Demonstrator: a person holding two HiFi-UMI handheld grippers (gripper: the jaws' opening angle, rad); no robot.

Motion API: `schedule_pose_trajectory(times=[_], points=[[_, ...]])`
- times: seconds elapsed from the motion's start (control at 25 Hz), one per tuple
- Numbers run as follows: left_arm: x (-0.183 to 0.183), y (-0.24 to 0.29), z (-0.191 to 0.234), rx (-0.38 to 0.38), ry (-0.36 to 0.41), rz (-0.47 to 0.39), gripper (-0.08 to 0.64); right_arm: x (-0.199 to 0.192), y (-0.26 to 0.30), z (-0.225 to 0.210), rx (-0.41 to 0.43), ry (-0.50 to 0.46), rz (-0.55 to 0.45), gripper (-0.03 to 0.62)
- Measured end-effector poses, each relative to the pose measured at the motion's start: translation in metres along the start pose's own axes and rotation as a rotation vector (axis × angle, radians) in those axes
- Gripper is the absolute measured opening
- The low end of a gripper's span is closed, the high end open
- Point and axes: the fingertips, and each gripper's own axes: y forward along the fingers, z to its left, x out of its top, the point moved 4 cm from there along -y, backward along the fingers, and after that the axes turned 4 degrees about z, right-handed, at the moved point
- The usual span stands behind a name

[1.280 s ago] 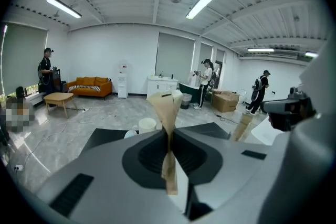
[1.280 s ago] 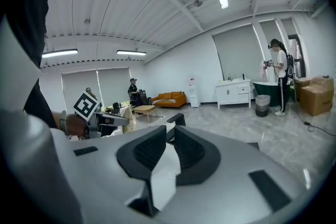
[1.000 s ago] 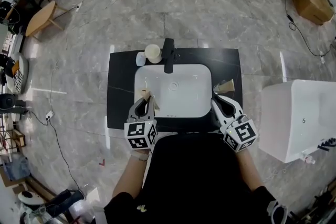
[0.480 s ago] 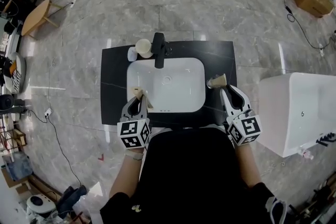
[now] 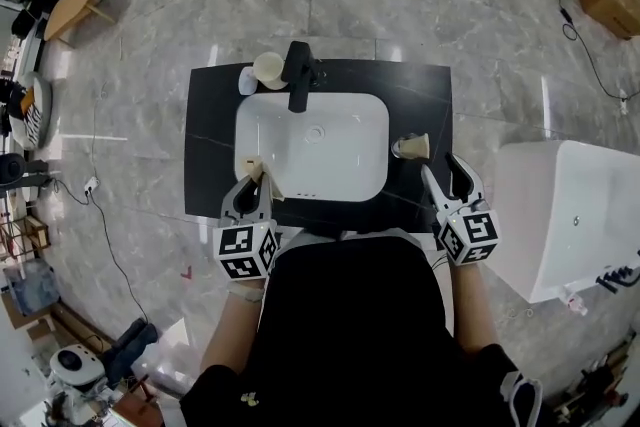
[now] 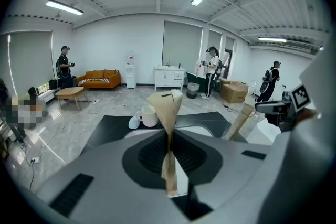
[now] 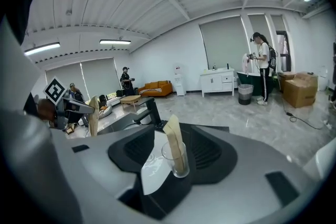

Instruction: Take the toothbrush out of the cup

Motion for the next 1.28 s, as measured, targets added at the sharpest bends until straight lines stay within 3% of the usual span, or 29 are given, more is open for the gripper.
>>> schedule_pose_trajectory(times=[0.48,0.6,0.72,0.84,1.28], points=[[-0.025,-0.022,-0.007,0.108,-0.024,0.05,0.043,-0.016,0.048,-0.003,0.059,-0.052,0.059,0.21],[-0.032,-0.027,-0.005,0.135,-0.045,0.057,0.043,-0.015,0.056,-0.003,0.06,-0.078,0.061,0.138],[-0.038,-0.033,-0.005,0.151,-0.066,0.057,0.043,-0.012,0.061,-0.004,0.057,-0.106,0.059,0.107],[-0.045,-0.039,-0.003,0.164,-0.079,0.058,0.043,-0.011,0.063,-0.001,0.056,-0.135,0.067,0.077],[-0.048,-0.043,-0.003,0.143,-0.089,0.045,0.043,-0.008,0.063,0.005,0.034,-0.17,0.076,0.06]])
